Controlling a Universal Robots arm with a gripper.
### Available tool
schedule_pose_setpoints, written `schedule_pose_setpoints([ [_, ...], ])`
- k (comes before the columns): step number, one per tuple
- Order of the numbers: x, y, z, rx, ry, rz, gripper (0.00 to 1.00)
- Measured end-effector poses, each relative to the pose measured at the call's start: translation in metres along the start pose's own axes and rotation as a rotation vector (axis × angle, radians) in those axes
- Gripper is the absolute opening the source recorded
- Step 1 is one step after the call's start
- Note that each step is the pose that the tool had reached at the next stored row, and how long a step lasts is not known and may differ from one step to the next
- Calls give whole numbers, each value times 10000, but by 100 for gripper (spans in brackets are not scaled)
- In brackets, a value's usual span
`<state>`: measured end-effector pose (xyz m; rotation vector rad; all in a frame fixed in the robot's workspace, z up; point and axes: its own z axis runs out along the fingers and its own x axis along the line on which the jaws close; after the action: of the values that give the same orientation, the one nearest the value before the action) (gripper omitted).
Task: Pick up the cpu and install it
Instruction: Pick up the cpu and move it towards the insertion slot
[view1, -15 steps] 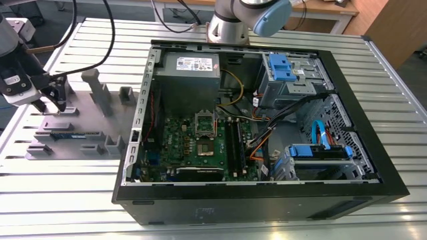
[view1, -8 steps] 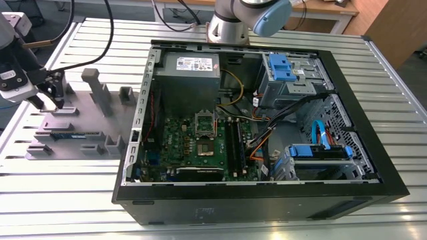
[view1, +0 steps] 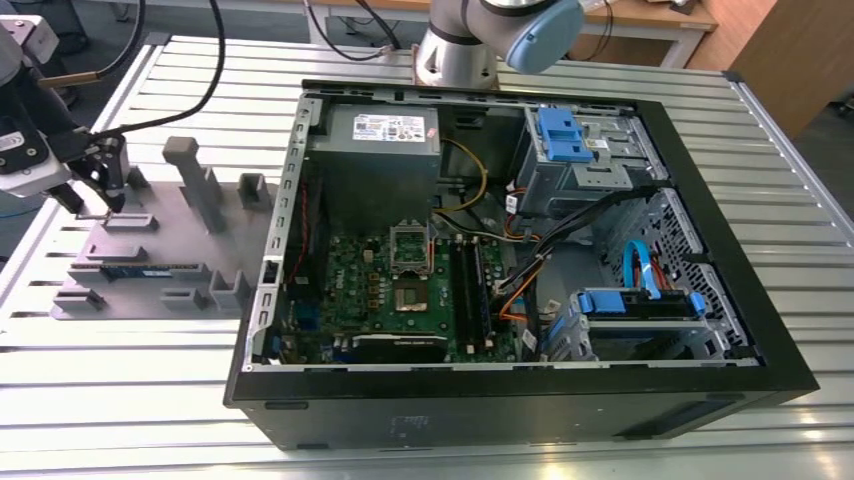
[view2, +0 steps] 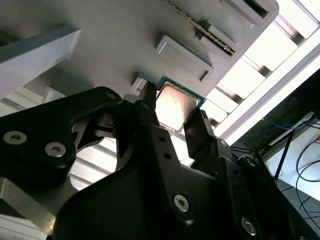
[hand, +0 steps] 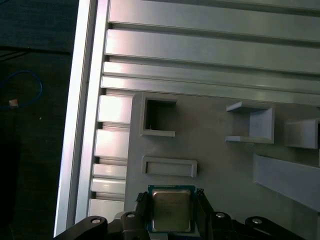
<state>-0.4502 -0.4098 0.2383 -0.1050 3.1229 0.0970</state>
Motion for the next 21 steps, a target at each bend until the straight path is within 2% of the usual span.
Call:
schedule_pose_setpoints([
  [4,0,0,-4,1,3,0,47],
  [9,0,3,-47,2,4,1,47],
  [21,-3,13,-218,1,3,0,47],
])
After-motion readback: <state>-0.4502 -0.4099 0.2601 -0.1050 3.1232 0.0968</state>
